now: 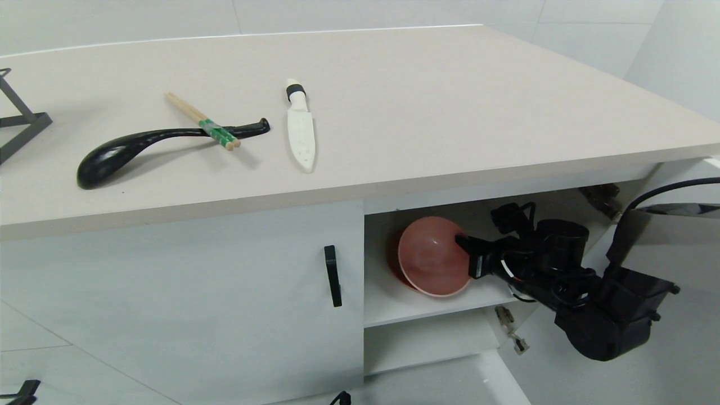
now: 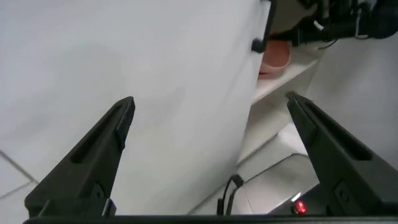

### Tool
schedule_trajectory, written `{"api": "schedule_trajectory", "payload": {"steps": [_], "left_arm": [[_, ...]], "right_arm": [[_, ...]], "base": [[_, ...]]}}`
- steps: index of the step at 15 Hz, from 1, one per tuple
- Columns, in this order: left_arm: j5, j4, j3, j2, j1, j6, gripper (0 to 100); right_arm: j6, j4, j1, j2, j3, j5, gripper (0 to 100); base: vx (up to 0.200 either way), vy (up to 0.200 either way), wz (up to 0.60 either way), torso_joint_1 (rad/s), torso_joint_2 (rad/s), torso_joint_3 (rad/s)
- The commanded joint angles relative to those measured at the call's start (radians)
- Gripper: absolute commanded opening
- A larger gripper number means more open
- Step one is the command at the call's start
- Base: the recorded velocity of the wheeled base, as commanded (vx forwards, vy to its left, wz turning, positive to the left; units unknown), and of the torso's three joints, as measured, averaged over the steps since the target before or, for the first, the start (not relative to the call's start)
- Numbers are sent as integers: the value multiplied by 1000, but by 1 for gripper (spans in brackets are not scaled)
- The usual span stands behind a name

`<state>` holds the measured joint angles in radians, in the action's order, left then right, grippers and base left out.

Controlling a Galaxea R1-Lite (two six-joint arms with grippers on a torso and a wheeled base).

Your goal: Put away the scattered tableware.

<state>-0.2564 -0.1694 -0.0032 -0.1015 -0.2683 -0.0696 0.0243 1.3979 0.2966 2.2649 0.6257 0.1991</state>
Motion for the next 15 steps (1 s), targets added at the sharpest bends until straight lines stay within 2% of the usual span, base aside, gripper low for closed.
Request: {"api": "schedule_trajectory", "payload": {"steps": [1, 4, 9, 10, 11, 13, 14, 15], "left_arm": [[0, 37, 3, 14, 1, -4, 100], [0, 99, 3, 14, 1, -7, 100], [74, 123, 3, 14, 1, -1, 100], [144, 174, 3, 13, 3, 27, 100], [164, 171, 3, 13, 3, 51, 100], [166, 169, 3, 13, 8, 57, 100], [166, 171, 3, 9, 14, 56, 100], [166, 169, 3, 5, 54, 56, 100]], "right_arm": [[-1, 0, -1, 7, -9, 0, 100], [-1, 3, 10, 10, -15, 3, 100], [-3, 4, 44, -100, -104, 2, 100], [-4, 4, 45, -200, -170, 0, 100], [-4, 4, 47, -249, -212, 0, 100], [-1, 1, 81, -512, -406, 0, 100], [-3, -3, 84, -570, -437, 0, 100], [-3, -13, 78, -722, -517, 0, 100]], "base": [[0, 0, 0, 0, 0, 0], [0, 0, 0, 0, 0, 0], [0, 0, 0, 0, 0, 0], [0, 0, 0, 0, 0, 0], [0, 0, 0, 0, 0, 0], [0, 0, 0, 0, 0, 0], [0, 0, 0, 0, 0, 0], [0, 0, 0, 0, 0, 0]]}}
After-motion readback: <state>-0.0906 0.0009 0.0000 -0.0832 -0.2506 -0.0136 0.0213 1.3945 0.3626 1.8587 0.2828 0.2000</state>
